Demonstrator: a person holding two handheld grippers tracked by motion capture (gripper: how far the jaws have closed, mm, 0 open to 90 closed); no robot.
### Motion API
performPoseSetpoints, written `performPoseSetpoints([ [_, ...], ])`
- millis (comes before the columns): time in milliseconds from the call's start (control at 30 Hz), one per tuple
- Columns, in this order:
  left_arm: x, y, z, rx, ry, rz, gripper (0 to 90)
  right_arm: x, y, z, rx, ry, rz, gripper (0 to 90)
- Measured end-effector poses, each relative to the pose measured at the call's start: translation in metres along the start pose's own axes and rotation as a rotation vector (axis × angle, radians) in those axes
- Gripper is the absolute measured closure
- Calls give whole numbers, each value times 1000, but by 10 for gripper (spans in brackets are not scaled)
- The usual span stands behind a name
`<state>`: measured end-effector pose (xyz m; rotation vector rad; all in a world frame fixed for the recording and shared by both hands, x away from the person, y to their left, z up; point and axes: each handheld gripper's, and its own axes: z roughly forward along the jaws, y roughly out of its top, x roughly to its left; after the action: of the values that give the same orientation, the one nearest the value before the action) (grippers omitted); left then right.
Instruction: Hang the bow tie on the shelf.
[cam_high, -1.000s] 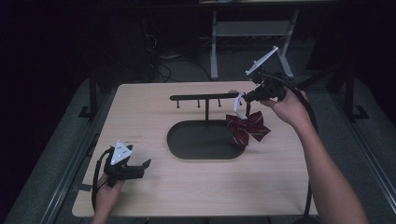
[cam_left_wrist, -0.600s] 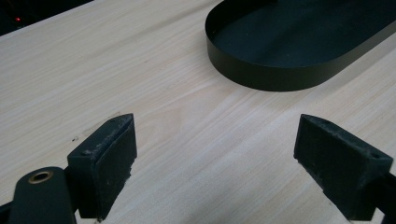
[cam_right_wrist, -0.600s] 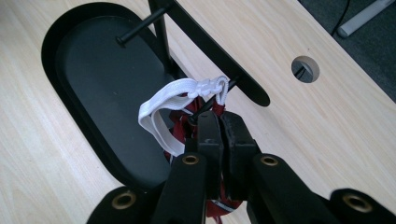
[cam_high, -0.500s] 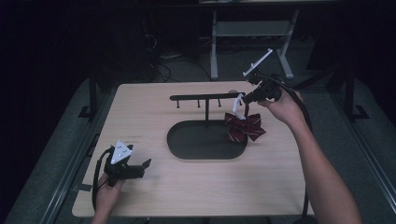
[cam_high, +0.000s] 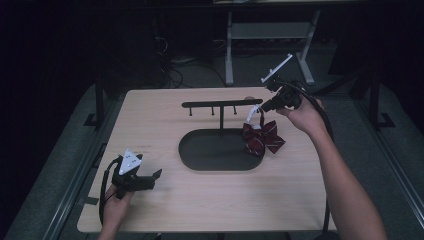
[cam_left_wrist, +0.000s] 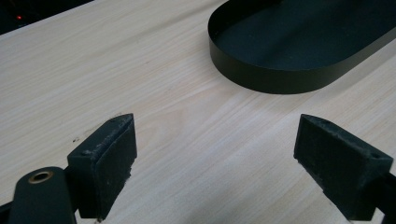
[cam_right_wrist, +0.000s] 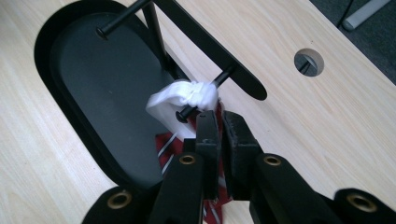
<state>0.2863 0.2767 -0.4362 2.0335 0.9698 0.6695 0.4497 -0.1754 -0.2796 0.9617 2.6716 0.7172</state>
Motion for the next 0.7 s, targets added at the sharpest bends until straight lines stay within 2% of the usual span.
performPoseSetpoints([
  [300, 0, -1, -1, 1, 2, 1, 131, 0, -5, 1, -5, 29, -2, 821],
  [700, -1, -3, -2, -1, 3, 0, 131, -6, -21, 0, -19, 70, 37, 759],
])
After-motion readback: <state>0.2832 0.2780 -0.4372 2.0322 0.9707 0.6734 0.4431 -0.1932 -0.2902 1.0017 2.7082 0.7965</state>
